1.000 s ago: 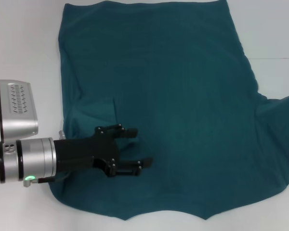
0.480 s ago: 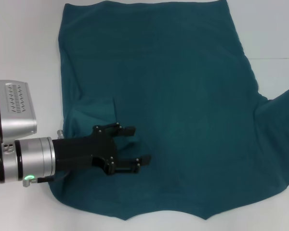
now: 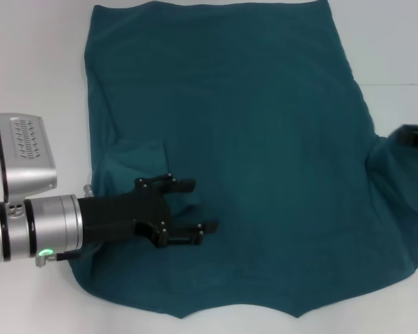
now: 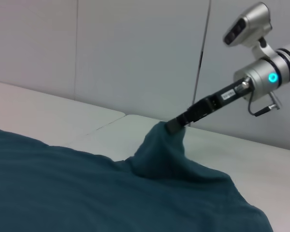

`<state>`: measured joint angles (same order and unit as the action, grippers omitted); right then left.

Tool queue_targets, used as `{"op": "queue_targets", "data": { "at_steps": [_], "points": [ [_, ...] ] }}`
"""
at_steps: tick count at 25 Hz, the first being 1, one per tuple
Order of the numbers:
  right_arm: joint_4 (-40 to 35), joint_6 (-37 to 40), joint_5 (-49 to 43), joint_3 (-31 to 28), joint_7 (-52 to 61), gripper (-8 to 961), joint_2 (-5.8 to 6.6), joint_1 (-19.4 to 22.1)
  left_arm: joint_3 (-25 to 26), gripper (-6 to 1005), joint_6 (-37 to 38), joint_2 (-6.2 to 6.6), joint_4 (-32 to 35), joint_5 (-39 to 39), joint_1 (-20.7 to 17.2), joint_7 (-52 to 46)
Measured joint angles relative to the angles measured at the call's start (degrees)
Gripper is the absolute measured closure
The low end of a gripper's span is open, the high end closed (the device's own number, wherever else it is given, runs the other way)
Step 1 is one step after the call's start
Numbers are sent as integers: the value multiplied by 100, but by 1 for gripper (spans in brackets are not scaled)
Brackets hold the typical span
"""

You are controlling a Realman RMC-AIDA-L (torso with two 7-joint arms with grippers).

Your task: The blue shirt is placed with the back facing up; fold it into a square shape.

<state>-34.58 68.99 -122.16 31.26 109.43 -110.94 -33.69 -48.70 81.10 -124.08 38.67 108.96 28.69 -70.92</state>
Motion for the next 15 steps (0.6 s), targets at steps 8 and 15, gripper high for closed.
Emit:
{"op": "queue_targets", "data": {
  "at_steps": [8, 15],
  "points": [
    [-11, -294, -1, 736, 713, 853, -202, -519, 1, 144, -72, 6, -36, 0, 58, -2],
    [-20, -378, -1, 1326, 753, 842, -297, -701, 33, 146, -209, 6, -94, 0, 67, -10]
  ]
}}
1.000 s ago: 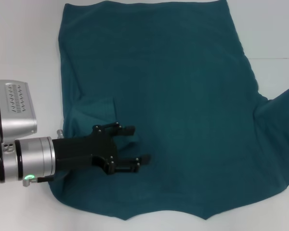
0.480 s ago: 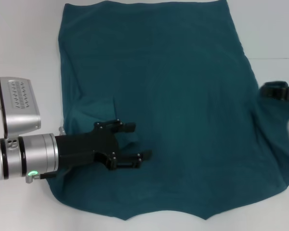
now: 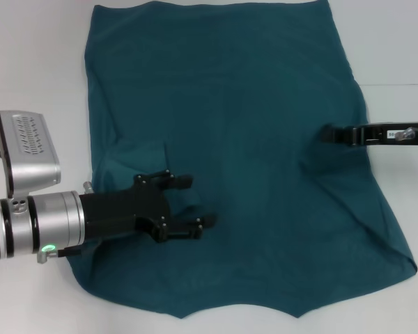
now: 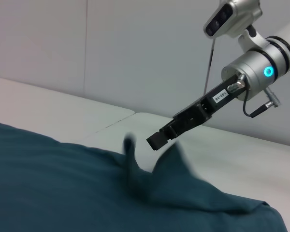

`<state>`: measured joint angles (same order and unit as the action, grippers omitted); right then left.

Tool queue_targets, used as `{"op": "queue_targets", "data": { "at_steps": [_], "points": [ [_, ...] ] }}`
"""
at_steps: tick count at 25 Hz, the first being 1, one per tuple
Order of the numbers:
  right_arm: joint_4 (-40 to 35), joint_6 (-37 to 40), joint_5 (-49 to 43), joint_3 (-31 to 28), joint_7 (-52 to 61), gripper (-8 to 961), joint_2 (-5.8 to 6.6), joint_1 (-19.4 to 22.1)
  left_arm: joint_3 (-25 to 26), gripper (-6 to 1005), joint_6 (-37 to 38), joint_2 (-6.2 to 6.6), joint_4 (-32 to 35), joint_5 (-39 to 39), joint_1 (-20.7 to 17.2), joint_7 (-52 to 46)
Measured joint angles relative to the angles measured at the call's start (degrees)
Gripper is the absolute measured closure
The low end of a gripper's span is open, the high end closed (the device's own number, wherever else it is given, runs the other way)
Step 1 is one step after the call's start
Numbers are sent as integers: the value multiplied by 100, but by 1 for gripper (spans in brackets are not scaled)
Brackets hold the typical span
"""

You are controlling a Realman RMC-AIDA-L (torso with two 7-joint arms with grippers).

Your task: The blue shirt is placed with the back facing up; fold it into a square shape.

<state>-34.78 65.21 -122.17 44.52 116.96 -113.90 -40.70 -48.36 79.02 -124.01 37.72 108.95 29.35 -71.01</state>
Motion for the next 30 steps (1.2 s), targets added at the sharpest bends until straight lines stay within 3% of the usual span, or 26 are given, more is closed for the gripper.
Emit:
{"op": "queue_targets", "data": {
  "at_steps": [4, 12, 18, 20, 24, 30],
  "points": [
    [-9, -47, 1, 20, 14, 785, 12, -9, 3, 147, -20, 0, -11, 1, 0, 0],
    [-5, -108, -303, -13, 684, 639, 204, 108, 2, 149, -75, 0, -13, 3, 33, 0],
    [-15, -151, -446, -65, 858, 398, 217, 235, -7, 151, -89, 0, -20, 3, 63, 0],
    [-13, -143, -446, -123, 850, 154, 217, 270, 1, 152, -93, 0, -20, 3, 64, -1],
    [-2, -3, -336, -447, 636, 127, 170, 336, 48, 153, -193, 0, -15, 3, 46, -194],
    [126, 334, 536, -608, -153, 108, 38, 590, 311, 154, -260, 6, 57, 42, -142, -725]
  ]
}}
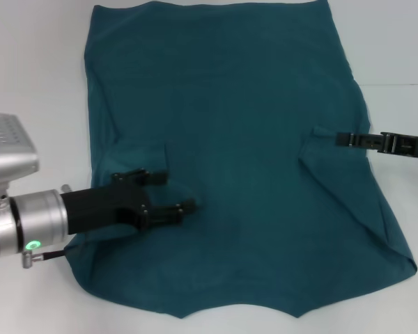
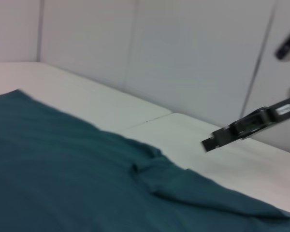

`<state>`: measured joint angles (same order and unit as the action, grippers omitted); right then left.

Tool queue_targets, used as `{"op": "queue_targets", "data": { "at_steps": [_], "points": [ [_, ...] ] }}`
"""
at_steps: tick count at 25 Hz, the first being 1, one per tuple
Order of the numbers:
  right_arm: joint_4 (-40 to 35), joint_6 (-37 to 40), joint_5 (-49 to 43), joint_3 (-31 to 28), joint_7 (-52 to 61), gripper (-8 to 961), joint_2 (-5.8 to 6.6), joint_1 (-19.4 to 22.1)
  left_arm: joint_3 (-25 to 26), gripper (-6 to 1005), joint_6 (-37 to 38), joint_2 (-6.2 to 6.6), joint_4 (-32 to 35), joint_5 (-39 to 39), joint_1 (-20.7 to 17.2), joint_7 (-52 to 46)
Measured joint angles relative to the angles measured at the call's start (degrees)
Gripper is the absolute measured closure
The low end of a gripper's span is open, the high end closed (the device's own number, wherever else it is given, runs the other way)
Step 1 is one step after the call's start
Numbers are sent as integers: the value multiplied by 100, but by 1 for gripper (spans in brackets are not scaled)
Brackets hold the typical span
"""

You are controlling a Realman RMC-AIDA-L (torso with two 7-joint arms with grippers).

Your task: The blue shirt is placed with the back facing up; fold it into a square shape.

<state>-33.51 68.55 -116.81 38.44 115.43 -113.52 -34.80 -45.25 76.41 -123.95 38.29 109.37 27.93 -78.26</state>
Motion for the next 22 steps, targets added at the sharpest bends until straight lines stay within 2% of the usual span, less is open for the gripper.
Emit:
{"op": "queue_targets", "data": {
  "at_steps": [7, 12, 17, 22],
  "points": [
    [19, 352, 283, 24, -534, 89, -217, 155, 86, 156, -20, 2, 498, 185, -520, -651],
    [74, 427, 288, 43, -686, 74, -327, 157, 510, 157, 144, 7, 809, 438, -811, -1083],
    [77, 397, 317, 1, -697, 27, -366, 119, 1047, 159, 298, 9, 983, 755, -983, -1545],
    [81, 371, 354, -2, -703, 28, -377, 96, 1517, 160, 388, 11, 1088, 937, -1179, -1898]
  ]
}}
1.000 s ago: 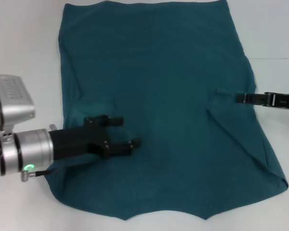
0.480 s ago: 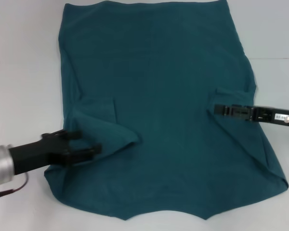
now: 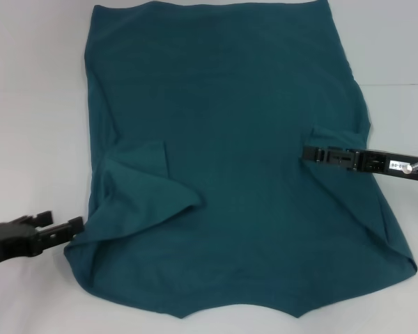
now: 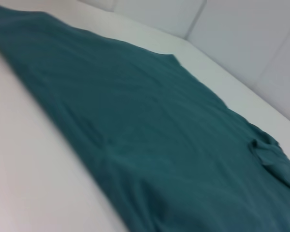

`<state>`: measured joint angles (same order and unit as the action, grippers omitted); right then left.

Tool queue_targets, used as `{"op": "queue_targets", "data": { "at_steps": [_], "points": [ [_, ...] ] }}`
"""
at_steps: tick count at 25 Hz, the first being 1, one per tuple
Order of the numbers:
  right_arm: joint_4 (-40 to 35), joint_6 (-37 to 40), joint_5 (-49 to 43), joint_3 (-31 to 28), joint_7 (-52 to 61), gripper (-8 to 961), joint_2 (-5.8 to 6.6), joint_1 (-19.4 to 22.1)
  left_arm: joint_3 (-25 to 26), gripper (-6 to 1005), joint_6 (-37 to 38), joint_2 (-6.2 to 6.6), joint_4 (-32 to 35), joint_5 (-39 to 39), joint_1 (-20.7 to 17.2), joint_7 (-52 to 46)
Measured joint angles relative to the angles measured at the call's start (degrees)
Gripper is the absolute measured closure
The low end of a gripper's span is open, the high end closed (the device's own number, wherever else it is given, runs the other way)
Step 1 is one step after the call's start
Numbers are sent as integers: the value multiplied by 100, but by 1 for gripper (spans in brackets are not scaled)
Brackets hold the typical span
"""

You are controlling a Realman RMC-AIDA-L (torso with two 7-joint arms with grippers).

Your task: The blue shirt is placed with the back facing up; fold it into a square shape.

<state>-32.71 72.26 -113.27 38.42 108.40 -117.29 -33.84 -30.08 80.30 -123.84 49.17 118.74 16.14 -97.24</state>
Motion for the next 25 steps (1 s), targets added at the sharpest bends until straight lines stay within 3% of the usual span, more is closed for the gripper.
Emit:
{"op": "queue_targets", "data": {
  "at_steps": [7, 25],
  "points": [
    [1, -1, 7, -2, -5, 27, 11, 0, 263, 162, 93, -4, -22, 366, -117, -342],
    [1, 51, -6, 1, 0, 27, 39, 72, -1, 167, 187, 1, -275, 597, 73, -407]
  ]
}}
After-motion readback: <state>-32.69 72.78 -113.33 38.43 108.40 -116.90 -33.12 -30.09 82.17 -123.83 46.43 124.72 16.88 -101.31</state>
